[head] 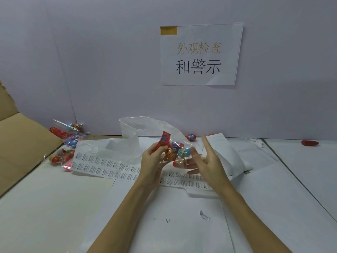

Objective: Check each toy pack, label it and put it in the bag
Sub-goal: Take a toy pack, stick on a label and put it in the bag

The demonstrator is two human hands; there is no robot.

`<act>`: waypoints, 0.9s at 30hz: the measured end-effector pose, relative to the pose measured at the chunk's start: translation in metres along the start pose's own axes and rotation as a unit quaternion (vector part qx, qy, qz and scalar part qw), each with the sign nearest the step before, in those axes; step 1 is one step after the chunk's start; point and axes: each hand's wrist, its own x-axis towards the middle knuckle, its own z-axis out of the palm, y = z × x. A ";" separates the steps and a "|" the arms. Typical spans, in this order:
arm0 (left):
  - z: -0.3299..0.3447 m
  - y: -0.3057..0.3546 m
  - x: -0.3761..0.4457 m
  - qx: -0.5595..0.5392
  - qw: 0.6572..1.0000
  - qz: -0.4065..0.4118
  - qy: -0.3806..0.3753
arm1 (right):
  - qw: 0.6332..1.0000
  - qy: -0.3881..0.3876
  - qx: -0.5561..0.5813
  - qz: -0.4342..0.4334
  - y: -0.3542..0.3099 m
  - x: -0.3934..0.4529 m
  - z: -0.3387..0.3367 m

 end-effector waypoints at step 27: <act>0.010 -0.003 -0.018 0.219 0.962 0.090 -0.138 | 0.957 0.018 0.252 0.145 -0.014 0.003 -0.013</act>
